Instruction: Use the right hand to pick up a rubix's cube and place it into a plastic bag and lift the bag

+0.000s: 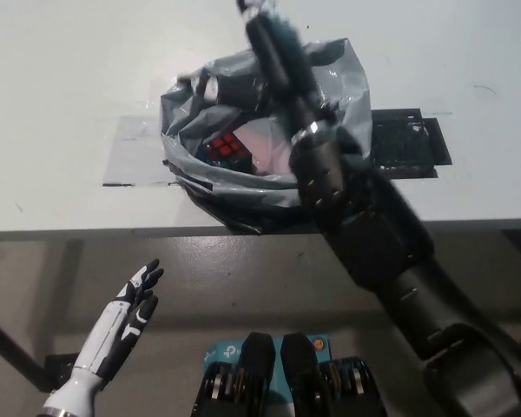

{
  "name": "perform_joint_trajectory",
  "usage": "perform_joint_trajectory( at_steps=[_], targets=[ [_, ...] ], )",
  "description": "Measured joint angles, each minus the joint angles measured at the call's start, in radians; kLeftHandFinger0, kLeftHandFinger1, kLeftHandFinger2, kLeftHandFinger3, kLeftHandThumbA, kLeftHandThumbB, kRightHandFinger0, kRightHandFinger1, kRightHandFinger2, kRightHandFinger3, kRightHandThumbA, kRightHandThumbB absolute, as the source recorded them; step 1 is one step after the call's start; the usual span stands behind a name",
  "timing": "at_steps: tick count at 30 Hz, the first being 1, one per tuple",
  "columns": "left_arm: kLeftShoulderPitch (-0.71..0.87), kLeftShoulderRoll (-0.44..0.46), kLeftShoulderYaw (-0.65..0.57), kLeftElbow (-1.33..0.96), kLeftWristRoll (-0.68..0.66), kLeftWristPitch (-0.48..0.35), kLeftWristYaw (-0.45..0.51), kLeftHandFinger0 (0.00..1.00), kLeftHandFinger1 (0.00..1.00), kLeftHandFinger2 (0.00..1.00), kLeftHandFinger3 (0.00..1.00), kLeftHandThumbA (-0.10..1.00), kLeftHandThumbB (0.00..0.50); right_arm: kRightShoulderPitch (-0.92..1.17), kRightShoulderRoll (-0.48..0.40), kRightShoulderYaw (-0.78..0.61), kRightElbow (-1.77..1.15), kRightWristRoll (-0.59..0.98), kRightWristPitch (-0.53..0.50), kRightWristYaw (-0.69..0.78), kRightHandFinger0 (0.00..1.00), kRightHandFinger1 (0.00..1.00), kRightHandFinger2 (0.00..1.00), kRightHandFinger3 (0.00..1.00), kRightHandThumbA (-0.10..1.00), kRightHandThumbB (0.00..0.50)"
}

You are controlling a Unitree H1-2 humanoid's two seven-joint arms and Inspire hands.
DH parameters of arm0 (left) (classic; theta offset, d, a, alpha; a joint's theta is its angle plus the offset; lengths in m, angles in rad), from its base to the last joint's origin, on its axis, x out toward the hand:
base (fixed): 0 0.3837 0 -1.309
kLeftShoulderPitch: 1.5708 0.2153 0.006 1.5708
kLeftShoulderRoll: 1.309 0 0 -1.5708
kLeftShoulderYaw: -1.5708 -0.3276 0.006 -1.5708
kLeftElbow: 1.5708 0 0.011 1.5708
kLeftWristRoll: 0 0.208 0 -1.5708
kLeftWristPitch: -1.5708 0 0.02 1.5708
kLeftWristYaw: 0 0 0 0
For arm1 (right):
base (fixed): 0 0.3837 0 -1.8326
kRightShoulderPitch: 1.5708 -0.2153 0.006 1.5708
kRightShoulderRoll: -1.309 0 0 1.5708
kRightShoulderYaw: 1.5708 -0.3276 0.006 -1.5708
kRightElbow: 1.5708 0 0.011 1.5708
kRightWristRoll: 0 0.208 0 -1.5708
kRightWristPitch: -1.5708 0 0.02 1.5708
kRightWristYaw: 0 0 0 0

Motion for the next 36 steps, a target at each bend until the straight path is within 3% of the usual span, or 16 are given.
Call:
perform_joint_trajectory(
  at_steps=[12,15,20,21,23,25,30,31,36],
  targets=[
    [0.001,0.0,0.0,-0.001,0.004,0.001,0.0,1.0,1.0,1.0,1.0,1.0,0.134,-0.003,-0.09,-0.171,-0.278,-0.014,0.084,-0.002,1.0,1.0,1.0,1.0,1.0,0.453],
    [0.001,0.0,0.0,-0.001,0.004,0.001,0.0,1.0,1.0,1.0,1.0,1.0,0.135,0.006,-0.113,-0.203,-0.275,-0.013,0.109,-0.002,1.0,1.0,1.0,1.0,0.97,0.461],
    [0.001,0.0,0.0,-0.001,0.005,0.001,0.0,1.0,1.0,1.0,1.0,1.0,0.121,0.059,-0.118,-0.221,-0.203,-0.002,0.122,-0.002,1.0,1.0,1.0,1.0,0.89,0.429],
    [0.001,0.0,0.0,-0.001,0.005,0.001,0.0,1.0,1.0,1.0,1.0,1.0,0.137,0.068,-0.118,-0.221,-0.185,-0.001,0.123,-0.002,1.0,1.0,1.0,1.0,0.79,0.43],
    [0.001,0.0,0.0,0.0,0.005,0.0,0.0,1.0,1.0,1.0,1.0,1.0,0.141,0.097,-0.116,-0.221,-0.132,0.004,0.126,-0.002,1.0,1.0,1.0,1.0,0.89,0.439],
    [0.001,0.0,0.0,0.0,0.006,0.0,0.0,1.0,1.0,1.0,1.0,1.0,0.137,0.107,-0.113,-0.22,-0.086,0.006,0.126,-0.003,1.0,1.0,1.0,1.0,0.84,0.436],
    [0.001,0.0,0.0,-0.001,0.009,0.0,0.0,1.0,1.0,1.0,1.0,1.0,0.129,0.112,-0.096,-0.219,0.024,0.019,0.123,-0.004,1.0,1.0,1.0,1.0,0.89,0.443],
    [0.001,-0.001,0.0,-0.001,0.009,0.0,0.0,1.0,1.0,1.0,1.0,1.0,0.134,0.112,-0.093,-0.219,0.034,0.02,0.122,-0.004,1.0,1.0,1.0,1.0,0.94,0.494],
    [0.001,-0.002,-0.001,-0.001,0.01,0.001,0.0,1.0,1.0,1.0,1.0,1.0,0.141,0.124,-0.056,-0.219,0.106,0.046,0.117,-0.004,1.0,1.0,1.0,1.0,0.94,0.5]
  ],
)
